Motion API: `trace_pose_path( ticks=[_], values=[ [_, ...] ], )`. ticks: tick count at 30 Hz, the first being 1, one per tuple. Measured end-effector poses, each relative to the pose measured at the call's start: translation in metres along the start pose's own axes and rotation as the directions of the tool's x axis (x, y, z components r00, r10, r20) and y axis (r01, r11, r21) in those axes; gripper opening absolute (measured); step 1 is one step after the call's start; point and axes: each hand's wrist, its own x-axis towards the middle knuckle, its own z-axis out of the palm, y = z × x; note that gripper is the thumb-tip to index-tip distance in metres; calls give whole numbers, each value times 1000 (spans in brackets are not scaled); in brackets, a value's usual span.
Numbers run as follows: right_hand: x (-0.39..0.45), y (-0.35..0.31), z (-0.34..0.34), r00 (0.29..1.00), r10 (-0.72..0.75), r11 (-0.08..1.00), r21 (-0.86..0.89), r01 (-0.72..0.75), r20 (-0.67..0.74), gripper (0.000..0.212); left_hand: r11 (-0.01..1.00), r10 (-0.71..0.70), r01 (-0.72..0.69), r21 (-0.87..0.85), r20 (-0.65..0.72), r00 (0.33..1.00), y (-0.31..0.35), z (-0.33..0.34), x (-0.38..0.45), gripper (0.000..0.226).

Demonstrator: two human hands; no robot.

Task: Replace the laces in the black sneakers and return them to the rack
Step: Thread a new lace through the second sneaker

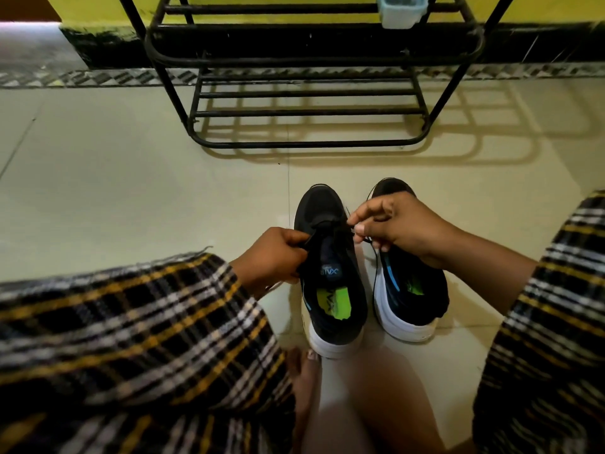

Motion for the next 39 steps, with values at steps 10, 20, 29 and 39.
trace_pose_path(
  ticks=[10,20,29,39],
  values=[
    [4,10,20,990,-111,951,-300,79,-92,10,994,47,-45,-101,19,999,-4,1,-7,29],
    [7,3,34,968,-248,756,-632,173,-32,14,985,63,-55,-166,44,997,-1,3,-9,35],
    [5,5,35,974,-220,783,-604,149,-45,16,983,68,-57,-174,56,996,0,4,-10,39],
    [7,1,41,985,-169,689,-719,96,-30,16,984,67,-57,-171,53,996,0,6,-11,34]
  ],
)
